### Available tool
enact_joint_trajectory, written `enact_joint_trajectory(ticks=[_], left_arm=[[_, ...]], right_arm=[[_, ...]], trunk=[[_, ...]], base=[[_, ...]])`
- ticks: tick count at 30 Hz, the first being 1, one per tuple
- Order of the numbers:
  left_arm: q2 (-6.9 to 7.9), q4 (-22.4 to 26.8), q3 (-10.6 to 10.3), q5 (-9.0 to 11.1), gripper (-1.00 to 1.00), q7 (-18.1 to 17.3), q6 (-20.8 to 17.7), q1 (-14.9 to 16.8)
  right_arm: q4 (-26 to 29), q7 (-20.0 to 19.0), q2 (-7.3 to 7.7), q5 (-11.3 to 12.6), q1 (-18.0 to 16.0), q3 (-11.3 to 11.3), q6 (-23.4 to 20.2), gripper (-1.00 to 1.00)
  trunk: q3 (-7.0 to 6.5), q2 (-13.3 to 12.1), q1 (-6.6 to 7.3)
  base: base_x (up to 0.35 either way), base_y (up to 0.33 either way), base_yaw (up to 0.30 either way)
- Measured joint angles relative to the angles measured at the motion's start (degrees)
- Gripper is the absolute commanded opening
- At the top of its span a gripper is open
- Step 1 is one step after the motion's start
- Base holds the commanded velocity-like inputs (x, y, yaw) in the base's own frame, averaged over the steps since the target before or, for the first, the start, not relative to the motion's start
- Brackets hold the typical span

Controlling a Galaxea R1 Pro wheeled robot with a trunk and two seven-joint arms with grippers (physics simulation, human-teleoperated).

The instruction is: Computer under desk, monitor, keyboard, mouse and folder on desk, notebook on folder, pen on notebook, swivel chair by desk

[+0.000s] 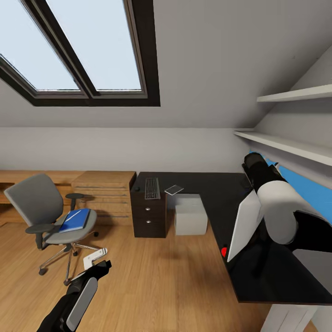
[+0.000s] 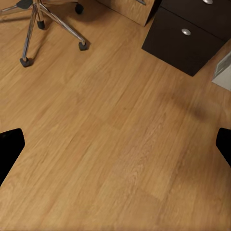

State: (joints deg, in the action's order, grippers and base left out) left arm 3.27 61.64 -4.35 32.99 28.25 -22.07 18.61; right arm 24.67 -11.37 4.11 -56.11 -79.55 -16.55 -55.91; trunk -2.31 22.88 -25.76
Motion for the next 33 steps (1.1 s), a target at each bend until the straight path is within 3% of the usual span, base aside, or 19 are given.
enact_joint_trajectory(ticks=[5,7,10,11,16,19,21,24,28,33], left_arm=[[-0.09,0.0,0.0,0.0,1.0,0.0,0.0,0.0],[-0.11,0.0,0.0,0.0,1.0,0.0,0.0,0.0],[-0.12,0.0,0.0,0.0,1.0,0.0,0.0,0.0],[-0.15,0.0,0.0,0.0,1.0,0.0,0.0,0.0],[-0.17,0.0,0.0,0.0,1.0,0.0,0.0,0.0],[-0.17,0.0,0.0,0.0,1.0,0.0,0.1,0.0],[-0.2,0.0,-0.1,0.0,1.0,0.0,0.1,0.0],[-0.24,0.0,-0.1,0.0,1.0,-0.1,0.2,0.0],[-0.25,0.0,-0.1,0.0,1.0,-0.1,0.2,0.0],[-0.26,0.0,-0.1,0.0,1.0,-0.1,0.2,0.0]], right_arm=[[11.5,-0.6,0.03,0.5,0.0,-0.5,-1.6,1.0],[13.7,-0.9,0.15,0.7,0.0,-0.8,-2.0,1.0],[19.4,-1.9,0.51,0.7,0.0,-2.8,-2.4,1.0],[22.6,-2.4,0.73,0.6,0.0,-4.8,-2.5,1.0],[24.1,-2.6,2.03,0.8,0.8,-7.1,-2.3,1.0],[24.5,-2.8,3.79,0.7,2.6,-9.7,-2.0,1.0],[24.7,-2.8,4.52,0.8,3.0,-10.5,-2.0,1.0],[25.1,-3.3,6.93,0.8,3.8,-11.5,-1.9,1.0],[25.1,-3.6,7.9,0.9,5.4,-11.8,-1.7,1.0],[25.1,-3.6,8.06,1.0,8.2,-12.0,0.1,1.0]], trunk=[[0.0,0.0,0.0],[0.0,0.0,0.0],[0.0,0.0,0.0],[0.0,0.0,0.0],[0.01,0.0,0.0],[0.01,0.0,0.0],[0.0,0.0,0.0],[0.0,0.0,-0.02],[0.01,0.0,-0.03],[0.0,0.0,-0.03]], base=[[0.0,0.0,0.0],[0.0,0.0,0.0],[0.0,0.0,0.0],[0.0,0.0,0.0],[0.0,0.0,0.0],[0.0,0.0,0.0],[-0.028,-0.024,0.0],[-0.167,-0.144,0.0],[-0.225,-0.183,0.0],[-0.274,-0.156,0.0]])
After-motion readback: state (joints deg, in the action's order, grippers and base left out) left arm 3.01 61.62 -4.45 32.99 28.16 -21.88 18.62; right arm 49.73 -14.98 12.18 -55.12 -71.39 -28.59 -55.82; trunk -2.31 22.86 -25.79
